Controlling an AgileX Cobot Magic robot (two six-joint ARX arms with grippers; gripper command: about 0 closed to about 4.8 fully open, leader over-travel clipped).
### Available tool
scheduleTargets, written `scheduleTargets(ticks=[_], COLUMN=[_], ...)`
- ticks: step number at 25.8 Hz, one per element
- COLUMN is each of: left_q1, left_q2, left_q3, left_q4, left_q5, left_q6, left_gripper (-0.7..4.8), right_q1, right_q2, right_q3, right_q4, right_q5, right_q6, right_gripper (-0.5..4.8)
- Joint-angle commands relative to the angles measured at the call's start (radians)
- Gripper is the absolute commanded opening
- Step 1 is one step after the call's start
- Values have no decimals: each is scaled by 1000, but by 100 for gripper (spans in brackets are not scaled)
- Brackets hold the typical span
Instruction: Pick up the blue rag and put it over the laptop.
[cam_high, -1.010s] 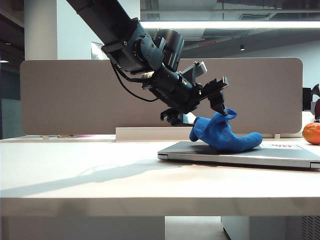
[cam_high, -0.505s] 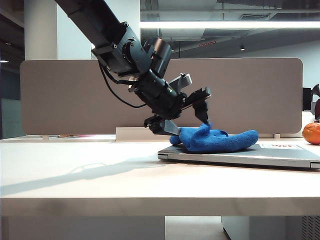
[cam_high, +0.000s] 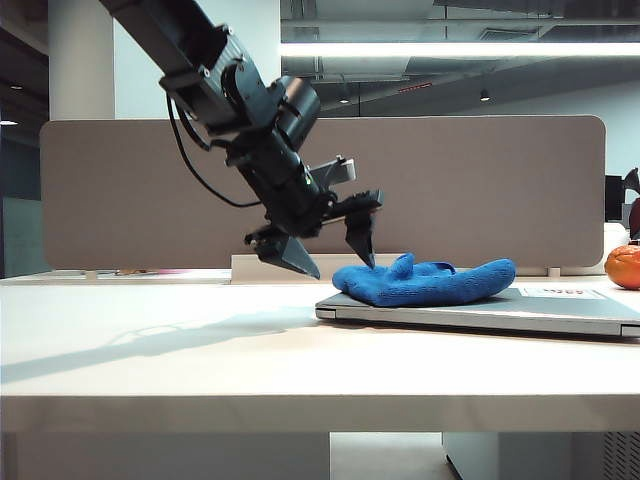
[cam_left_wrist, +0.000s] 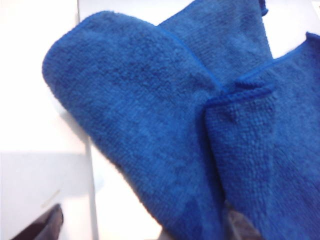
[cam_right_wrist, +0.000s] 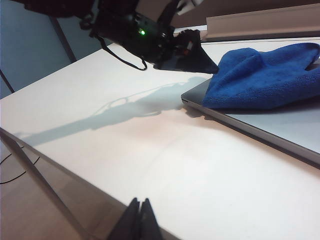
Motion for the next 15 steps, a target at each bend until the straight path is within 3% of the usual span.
scheduleTargets(ticks=[1,6,7,10,15], left_q1=[14,47,56,64,85], left_q2=[-58,-149,-170,-219,-298], left_q3=[5,5,5,5,4], left_q4=[-55,-128,-138,-151,-166], left_q5=[-3,-4,-3,-24,-48], left_q6=[12,34,35,75,128], left_gripper=[371,60,25,-6,-6], right_q1=[-2,-2,-2,-2,-2], right_q2=[-2,-2,-2,-2,-2], right_q3=[-6,-5,-5,-6,-5], right_q4=[14,18,19,18,18], right_q5=[42,115,135,210,393], right_q6=[-3,-3,-3,-4,-9], right_gripper=[-6,-6,-6,-6,-6])
